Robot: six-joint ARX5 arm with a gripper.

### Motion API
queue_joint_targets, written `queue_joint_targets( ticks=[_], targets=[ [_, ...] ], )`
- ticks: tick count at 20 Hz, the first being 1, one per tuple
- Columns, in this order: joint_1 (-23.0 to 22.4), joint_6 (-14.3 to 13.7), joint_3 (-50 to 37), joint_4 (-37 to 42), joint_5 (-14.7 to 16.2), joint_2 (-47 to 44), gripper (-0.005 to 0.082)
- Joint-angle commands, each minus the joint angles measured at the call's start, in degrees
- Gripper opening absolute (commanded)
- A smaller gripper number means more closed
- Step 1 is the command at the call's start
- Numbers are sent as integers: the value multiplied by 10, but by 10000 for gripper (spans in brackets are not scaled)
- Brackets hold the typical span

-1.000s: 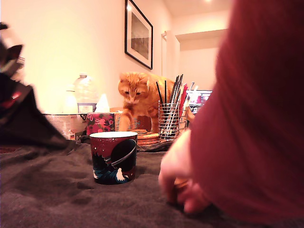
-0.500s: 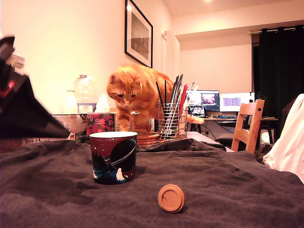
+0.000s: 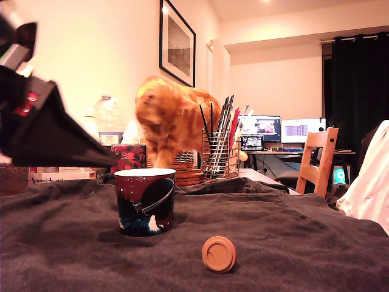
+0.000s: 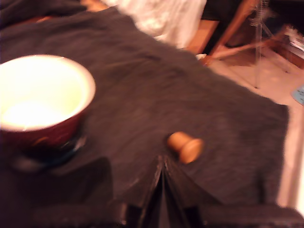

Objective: Pick up the coffee capsules on the table and drop them inside the coffee cup

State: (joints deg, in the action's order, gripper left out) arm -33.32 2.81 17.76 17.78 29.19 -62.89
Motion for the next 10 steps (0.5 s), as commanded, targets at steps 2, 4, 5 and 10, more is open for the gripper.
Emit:
queue_joint_targets(
  ticks=[2, 4, 5, 10],
  targets=[
    [-37, -17, -9, 38, -13, -32, -24],
    [-63, -20, -9, 66, -14, -58, -24],
    [-73, -20, -9, 80, -14, -72, -24],
    [-91, -24, -8, 116, -16, -113, 12]
  ],
)
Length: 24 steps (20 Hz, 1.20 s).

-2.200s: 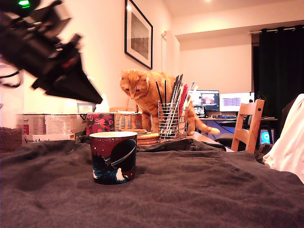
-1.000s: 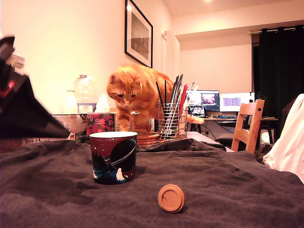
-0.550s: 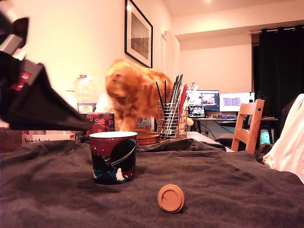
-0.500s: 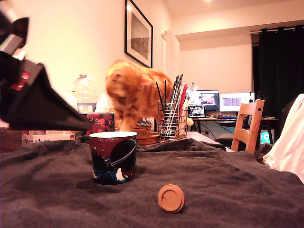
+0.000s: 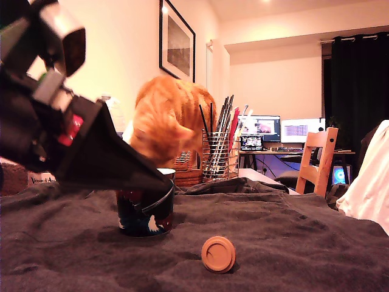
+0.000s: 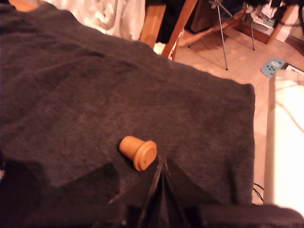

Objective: Pick up the coffee capsules on the table and drop them inside the coffee cup

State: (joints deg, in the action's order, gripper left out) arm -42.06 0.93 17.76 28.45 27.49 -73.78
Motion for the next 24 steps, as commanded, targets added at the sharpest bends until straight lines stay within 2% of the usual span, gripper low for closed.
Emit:
queue_joint_targets(
  ticks=[1, 2, 3, 5, 6, 7, 10, 12, 14, 17, 21, 24],
  targets=[
    [-6, -5, -8, 14, 1, -6, 56],
    [-10, -5, -8, 21, 1, -9, 118],
    [-15, -5, -8, 30, -3, -11, 223],
    [-28, -5, -8, 52, -29, -19, 481],
    [-35, -5, -8, 62, -39, -25, 570],
    [-41, -5, -8, 68, -45, -31, 614],
    [-59, 4, -8, 81, -65, -43, 622],
    [-71, 6, -7, 92, -90, -52, 622],
    [-78, 24, -7, 106, -113, -66, 622],
    [-87, 49, -5, 124, -130, -90, 622],
    [-102, 58, 21, 125, -146, -122, 622],
    [-109, 82, 45, 118, -158, -147, 622]
  ],
)
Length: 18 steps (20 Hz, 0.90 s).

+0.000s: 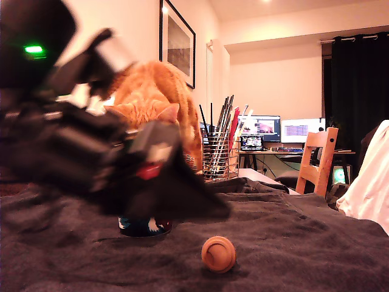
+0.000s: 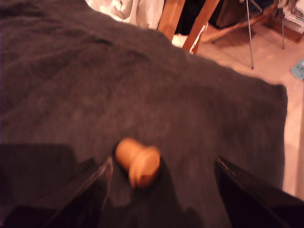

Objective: Pick up the coffee capsules on the table and drop them inside the coffee cup

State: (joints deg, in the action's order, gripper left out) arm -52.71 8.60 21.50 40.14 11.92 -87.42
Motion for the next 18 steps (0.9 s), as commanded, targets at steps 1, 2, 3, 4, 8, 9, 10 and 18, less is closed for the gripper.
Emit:
queue_joint_targets(
  ticks=[1, 2, 3, 4, 8, 9, 10, 18],
  targets=[
    [-5, 23, 16, -1, -9, -21, 622],
    [-6, 23, 22, -3, -12, -31, 622],
    [-7, 36, 29, -8, -15, -40, 622],
    [-7, 46, 36, -17, -19, -47, 622],
    [-7, 56, 75, -73, -21, -68, 621],
    [-8, 56, 83, -89, -24, -71, 621],
    [-9, 66, 89, -106, -31, -72, 621],
    [-11, 90, 132, -193, -49, -105, 619]
  ],
)
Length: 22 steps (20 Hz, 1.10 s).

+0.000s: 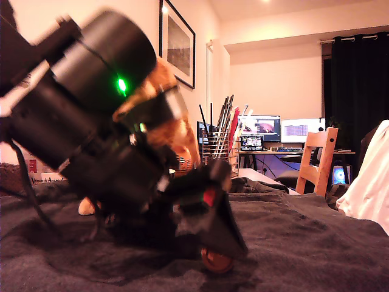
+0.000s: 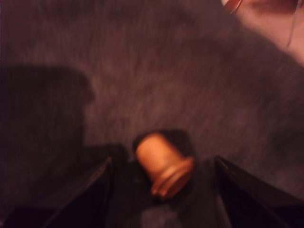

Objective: Pick up the coffee capsules on the table and drop them inside the coffee cup

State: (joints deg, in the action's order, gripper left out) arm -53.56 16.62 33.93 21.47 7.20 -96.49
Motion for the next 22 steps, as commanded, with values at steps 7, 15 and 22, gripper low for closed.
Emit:
queue_joint_targets(
  ticks=[7, 15, 22],
  targets=[
    [-6, 14, 22, -24, -2, -22, 469],
    [-6, 14, 23, -35, 2, -21, 356],
    [-6, -9, 23, -45, 14, -21, 273]
  ],
)
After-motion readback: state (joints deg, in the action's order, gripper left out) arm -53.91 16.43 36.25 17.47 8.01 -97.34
